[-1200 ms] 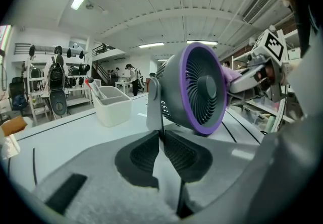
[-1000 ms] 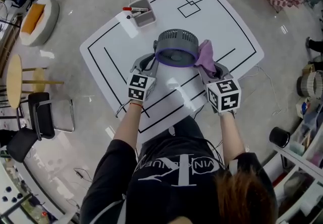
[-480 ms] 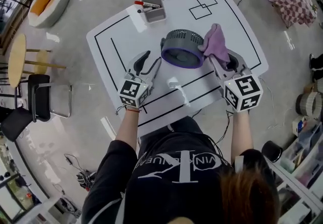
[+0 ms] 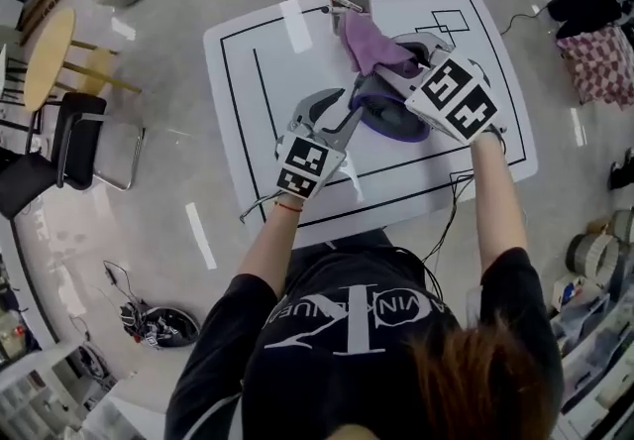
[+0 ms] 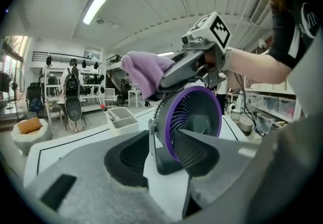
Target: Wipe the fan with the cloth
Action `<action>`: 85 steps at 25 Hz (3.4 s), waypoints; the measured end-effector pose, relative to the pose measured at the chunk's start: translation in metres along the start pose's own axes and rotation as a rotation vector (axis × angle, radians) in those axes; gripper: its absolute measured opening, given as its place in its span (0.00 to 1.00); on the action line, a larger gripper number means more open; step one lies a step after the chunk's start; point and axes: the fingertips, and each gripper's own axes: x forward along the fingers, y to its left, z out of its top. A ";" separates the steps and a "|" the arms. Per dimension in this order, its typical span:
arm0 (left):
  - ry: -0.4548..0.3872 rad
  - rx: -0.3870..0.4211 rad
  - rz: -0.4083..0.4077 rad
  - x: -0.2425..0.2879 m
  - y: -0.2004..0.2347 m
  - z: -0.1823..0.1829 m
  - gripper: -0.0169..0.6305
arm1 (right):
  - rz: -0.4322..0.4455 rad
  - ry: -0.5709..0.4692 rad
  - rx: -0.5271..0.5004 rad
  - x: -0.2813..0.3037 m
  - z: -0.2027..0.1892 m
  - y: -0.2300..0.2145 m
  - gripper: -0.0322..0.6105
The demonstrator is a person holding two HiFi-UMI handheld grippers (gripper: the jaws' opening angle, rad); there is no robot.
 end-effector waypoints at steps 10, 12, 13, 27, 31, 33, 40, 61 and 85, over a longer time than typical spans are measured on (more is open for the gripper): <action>0.063 -0.017 0.036 0.004 -0.001 -0.009 0.25 | 0.220 0.231 -0.067 0.021 -0.015 0.008 0.20; 0.064 -0.020 0.045 0.004 0.001 -0.011 0.24 | 0.230 0.242 -0.086 0.016 -0.016 0.007 0.20; 0.065 -0.023 0.050 0.003 0.001 -0.011 0.23 | 0.230 0.245 -0.096 0.013 -0.017 0.006 0.20; 0.068 -0.116 0.087 0.001 0.001 -0.011 0.21 | 0.015 0.133 0.035 -0.065 -0.070 -0.001 0.20; 0.079 -0.134 0.100 -0.004 -0.006 -0.009 0.19 | -0.015 0.095 0.124 -0.076 -0.091 0.008 0.20; 0.087 -0.137 0.099 -0.006 -0.011 -0.008 0.19 | -0.022 0.072 0.180 -0.080 -0.102 0.013 0.20; 0.079 -0.153 0.048 -0.017 -0.033 0.004 0.19 | -0.081 0.058 0.329 -0.082 -0.136 0.036 0.21; -0.019 -0.362 -0.148 0.017 -0.109 0.045 0.30 | -0.291 0.036 0.379 -0.079 -0.152 0.051 0.21; -0.091 -0.596 0.385 0.050 -0.099 0.054 0.25 | 0.175 -0.147 -0.123 -0.055 -0.167 -0.030 0.21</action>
